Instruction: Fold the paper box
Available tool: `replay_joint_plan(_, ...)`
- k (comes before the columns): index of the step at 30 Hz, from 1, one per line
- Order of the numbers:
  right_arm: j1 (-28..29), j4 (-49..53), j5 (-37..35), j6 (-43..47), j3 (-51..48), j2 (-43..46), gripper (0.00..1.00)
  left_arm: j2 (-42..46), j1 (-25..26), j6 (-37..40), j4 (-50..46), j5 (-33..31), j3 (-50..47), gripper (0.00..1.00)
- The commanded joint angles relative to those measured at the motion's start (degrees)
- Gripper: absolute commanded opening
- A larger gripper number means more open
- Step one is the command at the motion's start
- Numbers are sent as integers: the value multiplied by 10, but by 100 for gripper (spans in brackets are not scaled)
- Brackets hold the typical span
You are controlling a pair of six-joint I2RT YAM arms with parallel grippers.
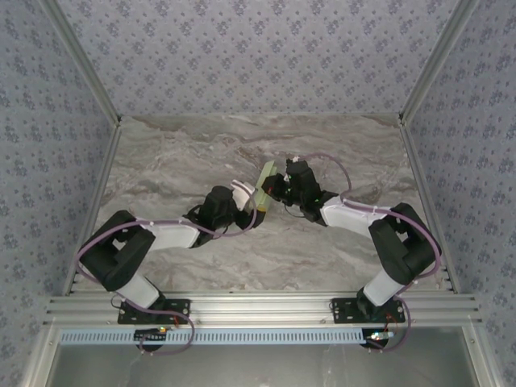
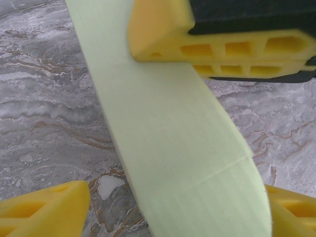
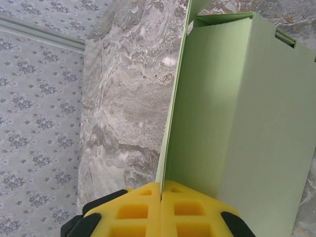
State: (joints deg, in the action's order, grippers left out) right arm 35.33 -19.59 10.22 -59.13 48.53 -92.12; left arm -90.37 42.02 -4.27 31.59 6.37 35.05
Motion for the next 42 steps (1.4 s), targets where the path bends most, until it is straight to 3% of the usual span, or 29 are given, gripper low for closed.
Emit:
replay_joint_plan(1,-5,59,-28,6,-19,-4,6,-7,4,11,46,18,17,77)
replay_joint_plan(11,-4,59,-29,7,-19,-4,6,-36,4,14,52,29,36,74)
replay_joint_plan(22,-9,63,-29,8,-19,6,9,-42,0,25,54,21,36,43)
replay_joint_plan(28,-25,91,-15,52,-5,50,23,-20,-33,37,52,58,16,33)
replay_joint_plan(31,-40,112,2,136,1,91,34,0,-60,51,30,117,17,30)
replay_joint_plan(34,-66,161,56,285,19,129,44,16,-84,78,-4,169,29,23)
replay_joint_plan(38,-122,266,139,481,66,145,48,29,-109,133,-57,245,51,20)
replay_joint_plan(42,-183,308,194,617,87,146,49,21,-144,169,-122,343,89,19)
